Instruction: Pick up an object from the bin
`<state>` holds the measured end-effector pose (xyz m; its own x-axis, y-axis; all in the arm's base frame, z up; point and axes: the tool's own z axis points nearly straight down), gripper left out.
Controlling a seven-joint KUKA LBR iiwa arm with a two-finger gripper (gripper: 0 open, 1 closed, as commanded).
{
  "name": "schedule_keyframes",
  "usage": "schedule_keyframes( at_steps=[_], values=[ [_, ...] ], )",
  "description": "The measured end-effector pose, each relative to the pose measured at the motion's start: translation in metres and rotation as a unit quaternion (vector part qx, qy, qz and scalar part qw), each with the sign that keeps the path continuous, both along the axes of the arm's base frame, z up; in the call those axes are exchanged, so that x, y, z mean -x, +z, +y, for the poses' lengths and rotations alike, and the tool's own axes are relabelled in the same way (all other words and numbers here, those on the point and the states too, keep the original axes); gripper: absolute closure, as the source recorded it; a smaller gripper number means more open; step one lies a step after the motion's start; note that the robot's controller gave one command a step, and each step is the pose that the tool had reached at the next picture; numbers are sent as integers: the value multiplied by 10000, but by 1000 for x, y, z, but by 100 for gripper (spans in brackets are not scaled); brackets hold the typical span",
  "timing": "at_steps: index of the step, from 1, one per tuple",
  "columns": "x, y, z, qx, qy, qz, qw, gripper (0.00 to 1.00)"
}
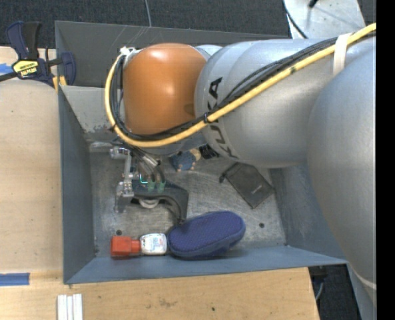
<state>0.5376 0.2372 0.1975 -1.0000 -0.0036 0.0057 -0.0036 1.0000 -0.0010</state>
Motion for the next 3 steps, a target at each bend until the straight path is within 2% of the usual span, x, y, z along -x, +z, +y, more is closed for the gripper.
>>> schedule_keyframes(
  at_steps=[1, 2, 3],
  values=[
    [-12, -94, -56, -23, 498, -76, 9987, 0],
    [-11, -97, -56, -23, 489, -63, 9988, 100],
    [0, 16, -64, -10, 2074, -32, 9783, 100]
  ],
)
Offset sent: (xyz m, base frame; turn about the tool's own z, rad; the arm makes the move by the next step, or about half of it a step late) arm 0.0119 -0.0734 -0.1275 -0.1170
